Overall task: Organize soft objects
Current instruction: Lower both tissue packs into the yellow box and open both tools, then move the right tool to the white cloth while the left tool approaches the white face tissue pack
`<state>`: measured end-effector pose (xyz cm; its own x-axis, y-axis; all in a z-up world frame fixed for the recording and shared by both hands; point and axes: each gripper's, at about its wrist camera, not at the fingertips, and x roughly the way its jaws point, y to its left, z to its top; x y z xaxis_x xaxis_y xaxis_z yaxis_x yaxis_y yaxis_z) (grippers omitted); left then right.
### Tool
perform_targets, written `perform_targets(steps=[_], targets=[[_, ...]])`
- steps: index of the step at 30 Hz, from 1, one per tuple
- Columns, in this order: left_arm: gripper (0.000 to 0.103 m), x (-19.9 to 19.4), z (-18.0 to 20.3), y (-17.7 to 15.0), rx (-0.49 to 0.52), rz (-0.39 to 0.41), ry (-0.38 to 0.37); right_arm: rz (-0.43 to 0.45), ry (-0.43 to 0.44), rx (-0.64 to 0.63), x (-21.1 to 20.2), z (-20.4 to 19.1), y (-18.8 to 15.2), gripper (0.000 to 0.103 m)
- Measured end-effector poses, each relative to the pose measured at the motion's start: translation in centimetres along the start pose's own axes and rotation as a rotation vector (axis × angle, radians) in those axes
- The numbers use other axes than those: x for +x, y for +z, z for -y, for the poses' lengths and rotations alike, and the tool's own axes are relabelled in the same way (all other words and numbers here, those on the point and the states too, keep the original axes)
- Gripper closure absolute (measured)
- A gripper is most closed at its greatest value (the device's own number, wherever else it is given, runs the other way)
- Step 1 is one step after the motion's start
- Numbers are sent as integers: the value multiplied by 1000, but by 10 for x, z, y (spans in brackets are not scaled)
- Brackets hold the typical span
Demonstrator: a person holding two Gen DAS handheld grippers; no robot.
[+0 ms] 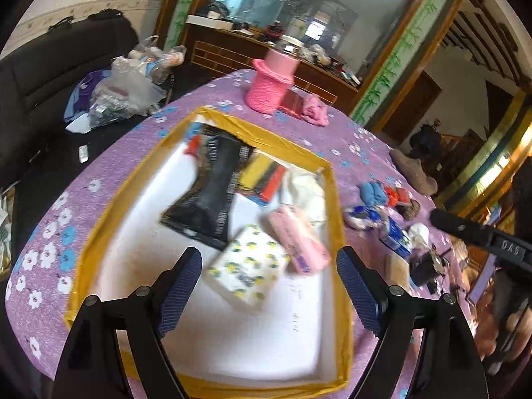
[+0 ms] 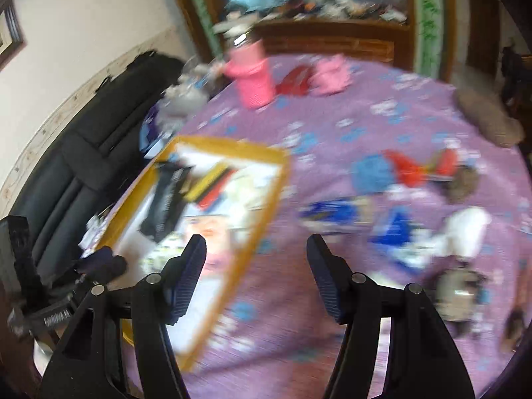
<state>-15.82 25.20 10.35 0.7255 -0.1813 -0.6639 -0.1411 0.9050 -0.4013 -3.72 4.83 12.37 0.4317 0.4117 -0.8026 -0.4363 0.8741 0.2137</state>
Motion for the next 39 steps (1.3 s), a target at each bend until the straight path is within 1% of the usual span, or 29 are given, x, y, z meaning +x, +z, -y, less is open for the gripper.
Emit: perform_targets(steps=[2,6,10,13,16,18,20,23,26,29,33,35,39], targets=[[19,5,17,-1,30,-13,-21,31,-54,43,-23,32,-5,41],[18,19,51,-6,85,-54,-70,61,-154,149,-54,100,-18,41],[18,41,91,-12,163,-112,-96,46,-176,256,-65,152,-39,41],[18,57,125,-16,235,-152,-100,47,-174,306,-68,174,-52,41],[18,78,156,-22,321,-190,-86,52,-158,344,-68,191,-60,41],[18,97,175,-26,378,-211,-63,52,-146,364,-66,198,-62,41],[18,119,188,-27,408,-231,-34,52,-135,378,-64,204,-63,41],[20,145,200,-27,432,-248,-16,45,-124,391,-60,212,-64,41],[22,165,206,-29,425,-258,-24,39,-122,405,-55,220,-61,41],[31,177,207,-31,415,-263,-36,20,-118,422,-47,229,-52,41],[31,188,207,-31,409,-255,-54,-23,-113,459,-30,242,-35,41],[31,196,207,-31,399,-270,-65,-56,-100,486,-18,249,-25,41],[29,201,209,-31,413,-258,-68,-124,-85,532,7,258,-11,42]])
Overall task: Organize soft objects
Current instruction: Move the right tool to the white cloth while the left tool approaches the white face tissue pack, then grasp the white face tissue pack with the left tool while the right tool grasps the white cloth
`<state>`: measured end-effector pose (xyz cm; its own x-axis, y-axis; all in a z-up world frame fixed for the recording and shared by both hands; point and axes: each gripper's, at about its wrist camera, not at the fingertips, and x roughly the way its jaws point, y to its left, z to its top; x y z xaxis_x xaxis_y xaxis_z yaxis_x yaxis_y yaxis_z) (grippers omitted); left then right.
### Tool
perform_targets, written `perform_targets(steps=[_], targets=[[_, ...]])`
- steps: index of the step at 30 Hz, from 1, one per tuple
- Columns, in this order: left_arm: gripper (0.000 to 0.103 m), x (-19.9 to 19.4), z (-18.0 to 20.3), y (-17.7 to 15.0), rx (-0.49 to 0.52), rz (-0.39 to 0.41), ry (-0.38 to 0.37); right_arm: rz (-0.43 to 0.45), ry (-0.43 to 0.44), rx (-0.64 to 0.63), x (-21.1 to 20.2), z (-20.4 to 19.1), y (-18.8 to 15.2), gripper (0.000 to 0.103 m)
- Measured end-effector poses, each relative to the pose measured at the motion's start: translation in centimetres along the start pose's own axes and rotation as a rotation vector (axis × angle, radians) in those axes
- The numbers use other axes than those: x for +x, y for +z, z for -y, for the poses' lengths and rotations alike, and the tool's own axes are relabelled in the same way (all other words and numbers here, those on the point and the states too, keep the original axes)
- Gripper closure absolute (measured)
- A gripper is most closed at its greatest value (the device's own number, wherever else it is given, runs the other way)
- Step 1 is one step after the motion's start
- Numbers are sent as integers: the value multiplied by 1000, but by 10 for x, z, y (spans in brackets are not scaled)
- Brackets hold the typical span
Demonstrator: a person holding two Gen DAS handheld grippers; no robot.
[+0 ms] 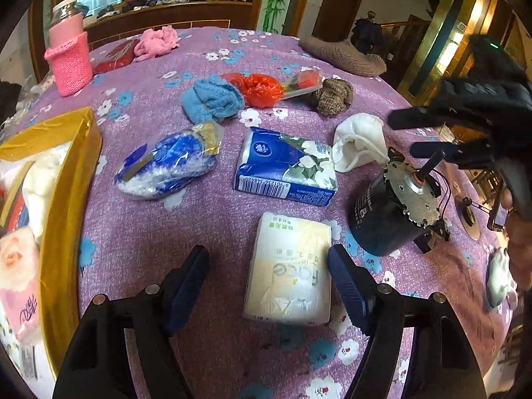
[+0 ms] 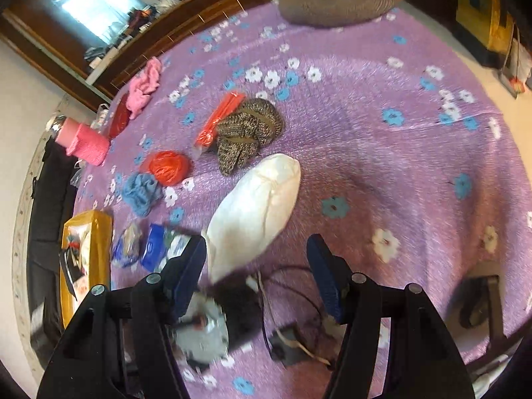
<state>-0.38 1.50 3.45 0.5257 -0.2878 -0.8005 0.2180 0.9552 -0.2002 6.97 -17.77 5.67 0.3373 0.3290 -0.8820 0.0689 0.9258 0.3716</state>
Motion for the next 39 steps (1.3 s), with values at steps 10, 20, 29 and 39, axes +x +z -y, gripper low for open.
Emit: perform_targets(steps=[10,20,29,39], targets=[[12,8,14,-5,81,20,19,-66,-75,-2,33,-11,17,42],[55,2,8,-5,37,54,78,-106,-139,-15,50,-15,21,42],[64,-8,-14,-5,-67,67,-19,-44,-150,-73,30,-24,21,90],[64,-79,-14,-17,-85,179,-92,103,-106,-93,-34,-33,2,89]])
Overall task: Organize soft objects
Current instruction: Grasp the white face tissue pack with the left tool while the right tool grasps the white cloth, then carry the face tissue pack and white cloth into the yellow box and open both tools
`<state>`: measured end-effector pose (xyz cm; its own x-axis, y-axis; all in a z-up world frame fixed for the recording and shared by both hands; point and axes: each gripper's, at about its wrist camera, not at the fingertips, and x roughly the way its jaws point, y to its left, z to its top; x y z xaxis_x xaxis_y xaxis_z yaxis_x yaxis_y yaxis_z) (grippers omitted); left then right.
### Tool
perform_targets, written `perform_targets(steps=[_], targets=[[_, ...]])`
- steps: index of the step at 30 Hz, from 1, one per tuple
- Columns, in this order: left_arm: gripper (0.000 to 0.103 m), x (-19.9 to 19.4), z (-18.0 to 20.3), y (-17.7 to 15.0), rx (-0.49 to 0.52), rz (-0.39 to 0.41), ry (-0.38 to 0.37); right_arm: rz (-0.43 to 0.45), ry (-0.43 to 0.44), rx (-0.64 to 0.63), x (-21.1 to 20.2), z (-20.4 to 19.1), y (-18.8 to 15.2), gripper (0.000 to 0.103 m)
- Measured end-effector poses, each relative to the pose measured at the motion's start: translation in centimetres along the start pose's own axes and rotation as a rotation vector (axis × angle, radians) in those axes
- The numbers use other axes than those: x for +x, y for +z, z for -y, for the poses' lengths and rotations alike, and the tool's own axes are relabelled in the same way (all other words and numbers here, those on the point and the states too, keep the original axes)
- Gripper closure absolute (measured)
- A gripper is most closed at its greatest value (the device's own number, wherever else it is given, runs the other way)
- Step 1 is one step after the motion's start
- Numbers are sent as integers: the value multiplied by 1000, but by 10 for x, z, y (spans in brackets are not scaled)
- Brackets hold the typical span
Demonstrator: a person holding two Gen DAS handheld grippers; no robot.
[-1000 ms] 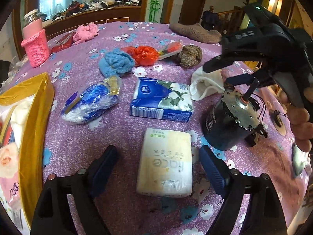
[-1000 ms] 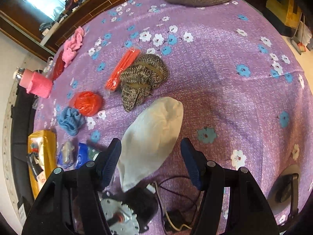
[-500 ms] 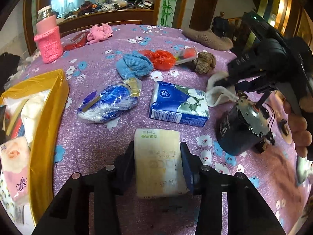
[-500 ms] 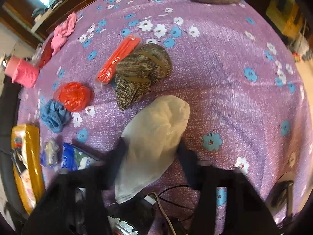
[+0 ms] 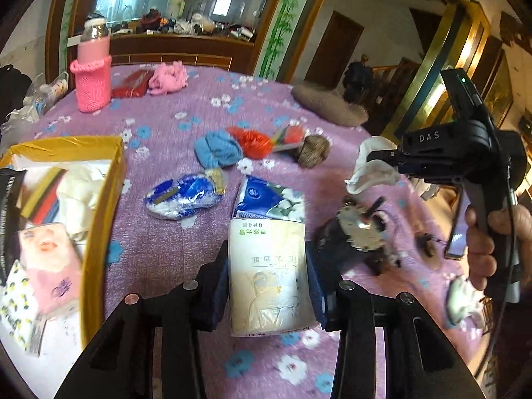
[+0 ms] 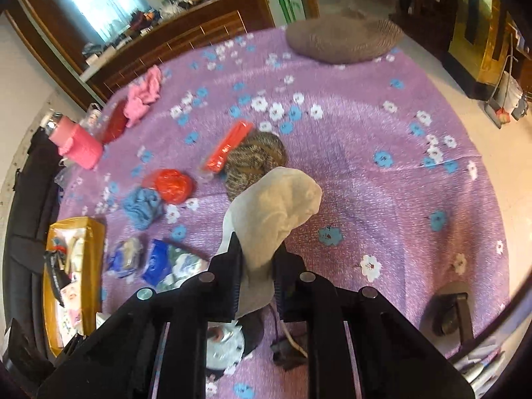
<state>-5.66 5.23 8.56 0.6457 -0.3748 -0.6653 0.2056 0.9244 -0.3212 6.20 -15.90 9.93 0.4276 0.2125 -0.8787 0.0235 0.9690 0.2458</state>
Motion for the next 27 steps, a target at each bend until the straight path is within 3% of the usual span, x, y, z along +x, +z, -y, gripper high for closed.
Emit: perform_targets(steps=[7,13,20,27], targets=[[64,-51,-15,-10,-52,34,-24,76,50,-40,-41,-19,-14,89],[64,-100,-46,-27,-108,74,11,86,106,-86,-58,-44,-35,89],[63,-152,-101,-51,-197,129,111,56,174,-144,-60,-76,-62,89],[63,-173,-168,-56,-329,132,237,2,245,-229,-52,-121,-88,89]])
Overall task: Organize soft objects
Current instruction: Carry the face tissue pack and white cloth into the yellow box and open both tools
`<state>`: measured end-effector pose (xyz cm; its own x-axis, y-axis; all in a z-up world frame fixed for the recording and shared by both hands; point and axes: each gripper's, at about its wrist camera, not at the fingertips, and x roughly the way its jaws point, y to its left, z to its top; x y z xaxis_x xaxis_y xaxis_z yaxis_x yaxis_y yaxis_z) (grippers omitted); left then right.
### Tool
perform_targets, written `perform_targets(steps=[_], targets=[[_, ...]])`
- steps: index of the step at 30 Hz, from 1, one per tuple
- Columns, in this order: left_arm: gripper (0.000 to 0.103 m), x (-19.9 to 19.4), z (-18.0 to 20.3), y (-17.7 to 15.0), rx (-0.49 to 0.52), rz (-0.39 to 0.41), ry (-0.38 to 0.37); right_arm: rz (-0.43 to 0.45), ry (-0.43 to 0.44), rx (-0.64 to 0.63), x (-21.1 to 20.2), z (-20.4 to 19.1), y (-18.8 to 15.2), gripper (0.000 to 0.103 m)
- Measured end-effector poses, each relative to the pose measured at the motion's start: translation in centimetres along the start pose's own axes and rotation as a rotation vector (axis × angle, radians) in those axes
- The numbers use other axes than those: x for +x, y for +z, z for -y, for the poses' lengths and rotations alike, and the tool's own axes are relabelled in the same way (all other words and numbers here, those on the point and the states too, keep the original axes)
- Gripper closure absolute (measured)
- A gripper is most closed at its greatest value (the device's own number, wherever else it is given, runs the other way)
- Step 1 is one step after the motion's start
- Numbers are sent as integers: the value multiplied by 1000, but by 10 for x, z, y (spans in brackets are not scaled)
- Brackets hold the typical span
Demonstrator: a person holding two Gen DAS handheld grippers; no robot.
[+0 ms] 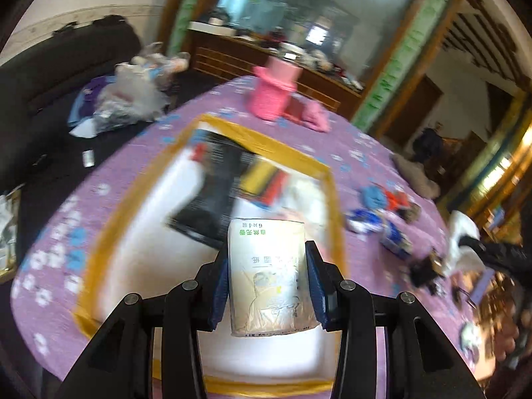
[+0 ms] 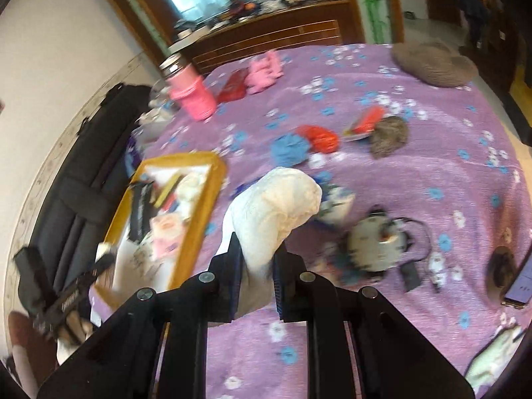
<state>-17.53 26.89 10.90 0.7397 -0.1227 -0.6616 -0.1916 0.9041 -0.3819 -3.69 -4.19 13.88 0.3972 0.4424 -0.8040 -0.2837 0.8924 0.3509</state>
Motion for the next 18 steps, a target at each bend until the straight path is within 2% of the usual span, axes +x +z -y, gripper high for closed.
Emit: perform_targets(steps=[8,11,18], targets=[[63,16,-29,26,-36,-25,81,-75,89,-72,38,-59,-7,89],[62,33,-32,36,-29,-50,109,-109,138,-96,57,-83,-9,89],[62,79,-38,78,2,-101,123,-205,257,-165,108,-142,-23,89]])
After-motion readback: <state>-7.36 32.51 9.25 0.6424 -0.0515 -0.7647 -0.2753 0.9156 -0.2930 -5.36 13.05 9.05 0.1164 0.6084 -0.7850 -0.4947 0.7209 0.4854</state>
